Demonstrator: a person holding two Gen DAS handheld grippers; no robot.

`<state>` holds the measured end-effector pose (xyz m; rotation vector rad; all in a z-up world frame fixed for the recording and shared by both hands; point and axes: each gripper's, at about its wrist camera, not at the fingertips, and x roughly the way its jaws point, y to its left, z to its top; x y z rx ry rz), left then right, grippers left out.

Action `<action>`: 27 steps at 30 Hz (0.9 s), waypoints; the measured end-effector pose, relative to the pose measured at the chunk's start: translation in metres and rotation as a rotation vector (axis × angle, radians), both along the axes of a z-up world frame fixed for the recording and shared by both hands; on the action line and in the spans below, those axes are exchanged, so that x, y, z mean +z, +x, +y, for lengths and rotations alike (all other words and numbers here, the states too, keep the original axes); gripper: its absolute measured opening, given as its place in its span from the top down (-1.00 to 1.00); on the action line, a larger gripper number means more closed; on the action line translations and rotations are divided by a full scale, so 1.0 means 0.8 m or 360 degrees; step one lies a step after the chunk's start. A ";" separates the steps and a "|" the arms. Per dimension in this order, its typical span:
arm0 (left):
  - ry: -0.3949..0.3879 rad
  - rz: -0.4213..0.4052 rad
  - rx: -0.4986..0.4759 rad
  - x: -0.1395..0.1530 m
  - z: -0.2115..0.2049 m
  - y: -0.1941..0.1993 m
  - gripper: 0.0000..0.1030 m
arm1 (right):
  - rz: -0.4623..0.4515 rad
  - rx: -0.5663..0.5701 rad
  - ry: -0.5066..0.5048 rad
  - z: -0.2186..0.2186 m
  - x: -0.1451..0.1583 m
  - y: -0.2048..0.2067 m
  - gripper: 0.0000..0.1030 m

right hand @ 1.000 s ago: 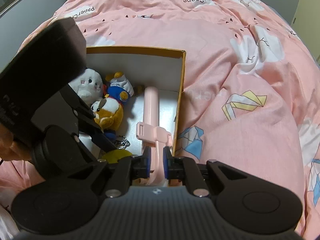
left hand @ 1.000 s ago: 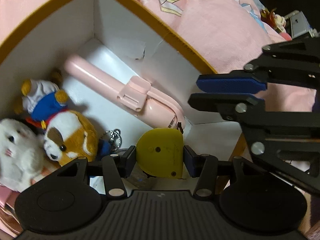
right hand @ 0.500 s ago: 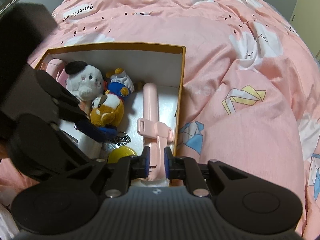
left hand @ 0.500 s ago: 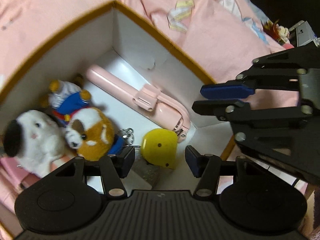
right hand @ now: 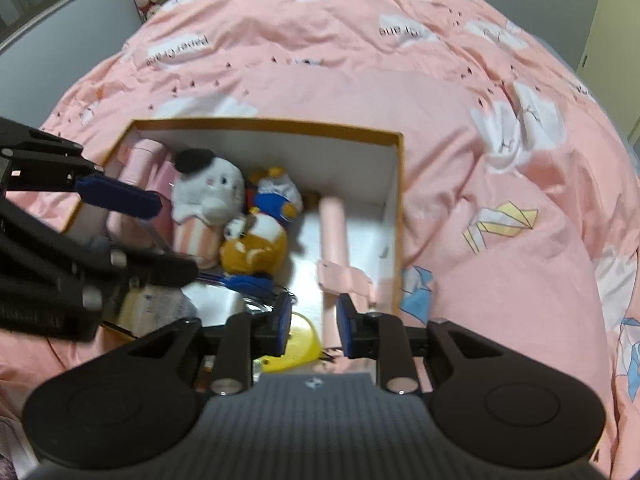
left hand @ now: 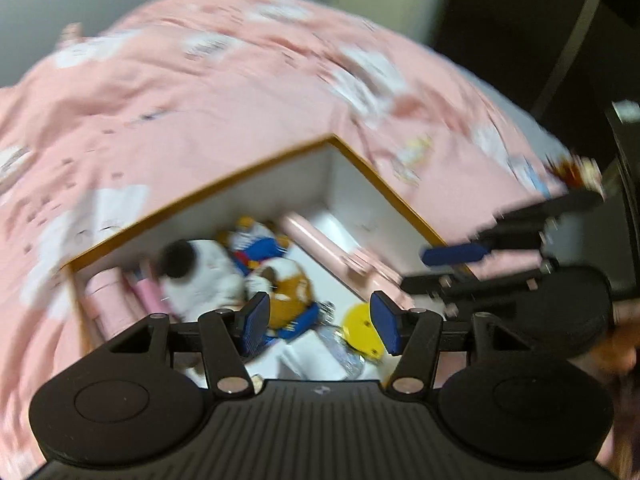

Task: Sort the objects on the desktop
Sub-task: 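Open both tools and withdraw them above the box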

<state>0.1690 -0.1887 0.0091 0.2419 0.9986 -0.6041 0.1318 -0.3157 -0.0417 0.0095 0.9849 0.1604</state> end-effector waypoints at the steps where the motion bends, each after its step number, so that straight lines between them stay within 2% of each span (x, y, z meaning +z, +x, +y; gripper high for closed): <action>1: -0.0031 -0.0033 0.0056 0.002 0.010 -0.004 -0.27 | -0.0022 -0.0001 0.0005 0.005 0.001 -0.004 0.38; 4: -0.0089 -0.0124 0.0208 0.002 0.036 -0.017 -0.27 | -0.0080 0.0000 0.0003 0.020 0.002 -0.013 0.33; 8: -0.0172 -0.0181 0.0386 -0.005 0.065 -0.038 -0.27 | -0.0142 -0.0007 0.0012 0.034 0.000 -0.024 0.26; 12: -0.0110 -0.0240 0.0492 -0.015 0.075 -0.056 -0.27 | -0.0164 -0.0084 0.0059 0.040 -0.006 -0.034 0.23; 15: -0.0068 -0.0245 0.0552 -0.025 0.078 -0.066 -0.27 | -0.0185 -0.0129 0.0084 0.044 -0.012 -0.043 0.11; 18: -0.0086 -0.0216 0.0593 -0.036 0.080 -0.074 -0.27 | -0.0221 -0.0172 0.0052 0.051 -0.021 -0.053 0.08; 27: -0.0076 -0.0247 0.0640 -0.056 0.077 -0.083 -0.28 | -0.0285 -0.0230 0.0026 0.060 -0.035 -0.068 0.00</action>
